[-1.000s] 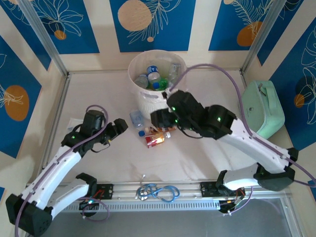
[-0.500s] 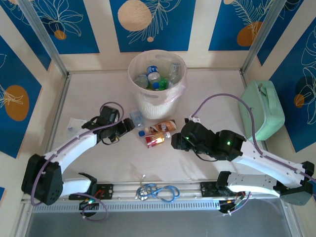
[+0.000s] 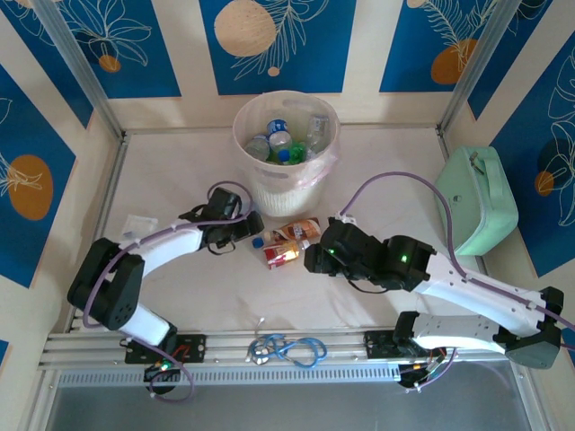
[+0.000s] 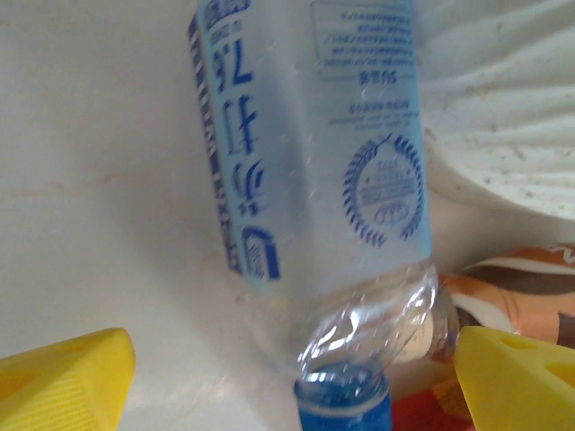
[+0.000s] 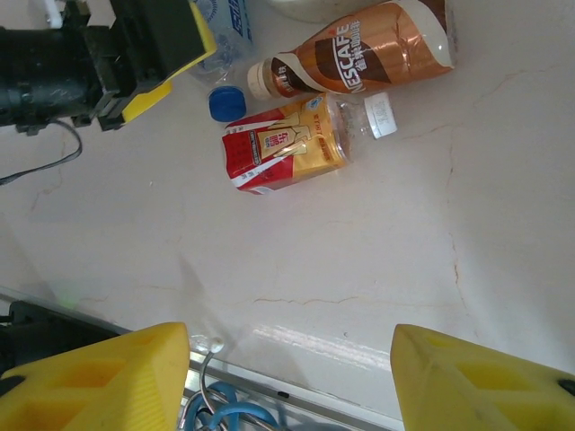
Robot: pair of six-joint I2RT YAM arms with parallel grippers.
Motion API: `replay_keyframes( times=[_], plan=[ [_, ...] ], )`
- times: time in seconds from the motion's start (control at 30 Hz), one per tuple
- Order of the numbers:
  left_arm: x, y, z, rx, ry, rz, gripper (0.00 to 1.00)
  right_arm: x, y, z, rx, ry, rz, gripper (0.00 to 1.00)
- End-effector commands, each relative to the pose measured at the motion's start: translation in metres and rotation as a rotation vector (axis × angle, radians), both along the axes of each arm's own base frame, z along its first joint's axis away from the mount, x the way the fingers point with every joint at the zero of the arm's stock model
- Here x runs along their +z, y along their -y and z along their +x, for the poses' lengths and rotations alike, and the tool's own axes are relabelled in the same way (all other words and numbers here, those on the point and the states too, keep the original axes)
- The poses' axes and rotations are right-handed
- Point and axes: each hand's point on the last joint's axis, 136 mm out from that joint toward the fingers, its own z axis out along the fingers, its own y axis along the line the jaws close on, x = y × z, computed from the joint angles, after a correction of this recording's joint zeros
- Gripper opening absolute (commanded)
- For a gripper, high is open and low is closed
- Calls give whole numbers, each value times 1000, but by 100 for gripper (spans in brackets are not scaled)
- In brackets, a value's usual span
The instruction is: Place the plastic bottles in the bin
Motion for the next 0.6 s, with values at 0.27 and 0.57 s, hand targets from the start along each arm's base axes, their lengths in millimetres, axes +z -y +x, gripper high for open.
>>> replay_keyframes(
  times=[0.27, 0.57],
  plan=[
    [-25, 3, 17, 28, -22, 66, 88, 4, -5, 0, -3, -14, 17, 61],
    [-30, -11, 20, 61, -27, 136, 84, 0, -8, 1, 0, -22, 15, 61]
  ],
)
